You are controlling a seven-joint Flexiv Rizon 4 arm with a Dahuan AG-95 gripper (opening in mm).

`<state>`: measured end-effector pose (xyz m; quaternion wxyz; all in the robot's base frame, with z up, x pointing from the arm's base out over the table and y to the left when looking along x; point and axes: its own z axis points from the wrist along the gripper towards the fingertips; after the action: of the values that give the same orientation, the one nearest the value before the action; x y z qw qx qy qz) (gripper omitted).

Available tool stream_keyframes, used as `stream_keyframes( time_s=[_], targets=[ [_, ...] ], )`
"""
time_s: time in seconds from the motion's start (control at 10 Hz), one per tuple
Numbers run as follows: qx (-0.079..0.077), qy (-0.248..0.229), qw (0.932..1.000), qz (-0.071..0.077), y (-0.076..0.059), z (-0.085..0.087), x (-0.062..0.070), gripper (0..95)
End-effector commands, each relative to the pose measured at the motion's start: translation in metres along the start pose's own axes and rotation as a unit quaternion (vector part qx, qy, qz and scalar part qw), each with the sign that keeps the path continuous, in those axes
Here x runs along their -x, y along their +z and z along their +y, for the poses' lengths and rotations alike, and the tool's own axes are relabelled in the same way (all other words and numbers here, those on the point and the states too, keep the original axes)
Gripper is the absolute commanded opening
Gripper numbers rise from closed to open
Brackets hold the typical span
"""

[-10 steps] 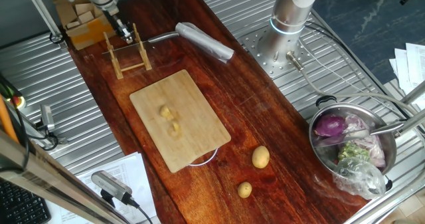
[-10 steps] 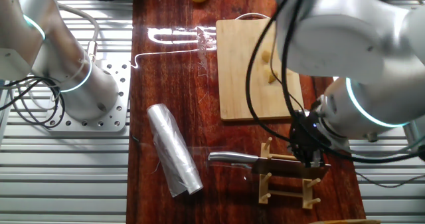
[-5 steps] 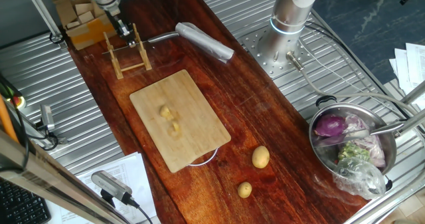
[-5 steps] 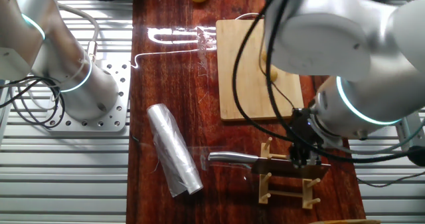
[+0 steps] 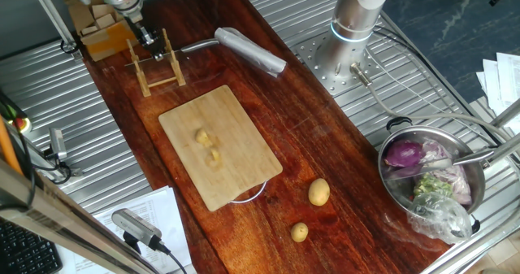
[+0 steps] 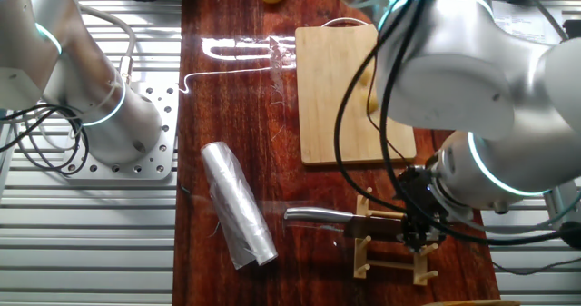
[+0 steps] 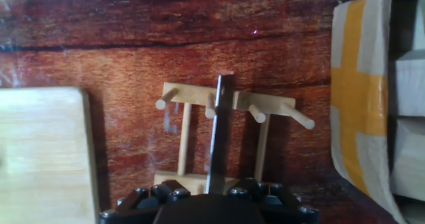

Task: Chop the potatoes

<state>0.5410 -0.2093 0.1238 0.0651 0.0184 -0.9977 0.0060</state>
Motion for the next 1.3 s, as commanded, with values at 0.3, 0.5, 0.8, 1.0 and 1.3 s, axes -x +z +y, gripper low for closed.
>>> stream_keyframes(
  time_s=[0.3,0.5,0.8,1.0,1.3],
  targets=[
    [-0.021,0.003,0.9997,0.013,0.012,0.000,0.001,38.0],
    [-0.036,0.002,0.9993,0.013,0.026,-0.001,0.002,38.0],
    [-0.036,0.001,0.9992,0.015,0.028,-0.001,0.002,38.0],
    [-0.031,-0.005,0.9994,0.012,0.028,-0.001,0.002,57.0],
    [-0.036,-0.005,0.9992,0.014,0.032,-0.002,0.003,57.0]
  ],
)
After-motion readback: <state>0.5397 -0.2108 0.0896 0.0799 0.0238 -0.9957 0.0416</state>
